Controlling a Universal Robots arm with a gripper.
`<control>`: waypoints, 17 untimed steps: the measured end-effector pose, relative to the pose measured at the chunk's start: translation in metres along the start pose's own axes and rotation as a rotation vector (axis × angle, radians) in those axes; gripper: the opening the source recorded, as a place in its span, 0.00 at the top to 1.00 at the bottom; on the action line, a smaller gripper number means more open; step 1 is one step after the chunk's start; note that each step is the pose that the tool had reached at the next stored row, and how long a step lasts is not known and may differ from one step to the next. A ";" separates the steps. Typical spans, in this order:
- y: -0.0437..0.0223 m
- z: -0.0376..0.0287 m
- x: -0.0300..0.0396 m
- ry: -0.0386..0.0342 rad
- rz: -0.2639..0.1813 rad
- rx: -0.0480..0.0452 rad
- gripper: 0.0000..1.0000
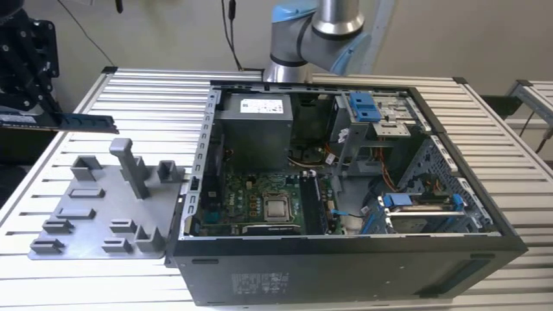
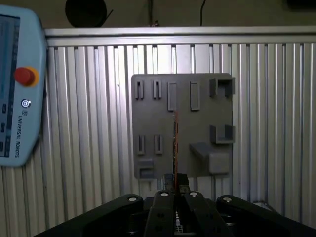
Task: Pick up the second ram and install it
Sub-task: 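Pick up the second ram and move it above second insertion slot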
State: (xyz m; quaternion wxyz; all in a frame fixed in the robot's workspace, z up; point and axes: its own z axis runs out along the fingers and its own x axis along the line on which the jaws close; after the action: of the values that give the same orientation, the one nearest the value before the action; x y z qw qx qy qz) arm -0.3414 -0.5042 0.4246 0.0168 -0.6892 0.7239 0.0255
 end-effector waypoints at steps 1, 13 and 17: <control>-0.0015 0.0000 -0.0001 0.0000 0.000 0.0000 0.85; -0.0252 -0.0002 -0.0013 0.0000 0.000 0.0000 0.85; -0.0302 -0.0003 -0.0015 -0.0001 0.000 0.0001 0.85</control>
State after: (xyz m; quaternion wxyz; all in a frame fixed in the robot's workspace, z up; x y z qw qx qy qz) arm -0.3111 -0.5042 0.4246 0.0168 -0.6892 0.7239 0.0255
